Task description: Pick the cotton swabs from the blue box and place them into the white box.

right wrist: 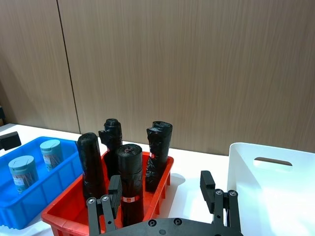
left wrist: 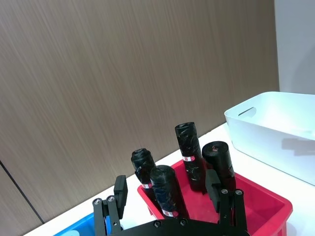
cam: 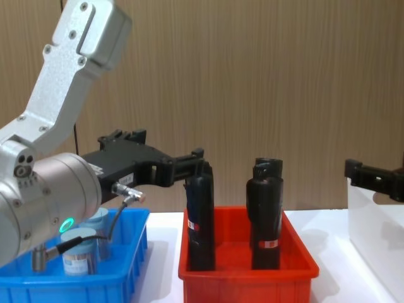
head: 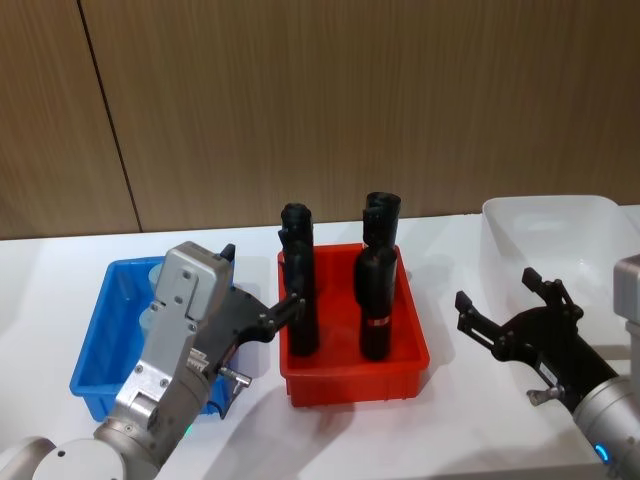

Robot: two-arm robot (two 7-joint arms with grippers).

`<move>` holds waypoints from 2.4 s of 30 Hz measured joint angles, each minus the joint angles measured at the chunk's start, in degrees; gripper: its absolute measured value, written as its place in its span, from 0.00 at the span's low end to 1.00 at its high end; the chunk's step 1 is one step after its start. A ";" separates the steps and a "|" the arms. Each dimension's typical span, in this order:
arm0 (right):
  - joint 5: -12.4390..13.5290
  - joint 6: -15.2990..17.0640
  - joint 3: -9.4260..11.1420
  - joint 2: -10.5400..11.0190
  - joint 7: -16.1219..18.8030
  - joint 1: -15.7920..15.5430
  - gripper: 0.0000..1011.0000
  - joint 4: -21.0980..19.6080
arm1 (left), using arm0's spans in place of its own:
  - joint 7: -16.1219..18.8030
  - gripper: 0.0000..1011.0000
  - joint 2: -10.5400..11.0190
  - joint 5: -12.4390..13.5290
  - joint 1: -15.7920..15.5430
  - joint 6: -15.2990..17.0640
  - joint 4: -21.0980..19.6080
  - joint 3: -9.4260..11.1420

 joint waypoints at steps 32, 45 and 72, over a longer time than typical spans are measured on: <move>0.00 0.00 0.00 0.00 0.00 0.00 0.99 0.00 | 9.48 0.99 2.93 -11.55 2.28 8.61 0.86 -5.34; 0.00 0.00 0.00 0.00 0.00 0.00 0.99 0.00 | 8.51 0.99 2.77 -14.38 0.09 10.81 6.79 -7.34; 0.00 0.00 0.00 0.00 0.00 0.00 0.99 0.00 | -2.13 0.99 -0.24 -13.91 -8.12 10.46 22.47 -8.75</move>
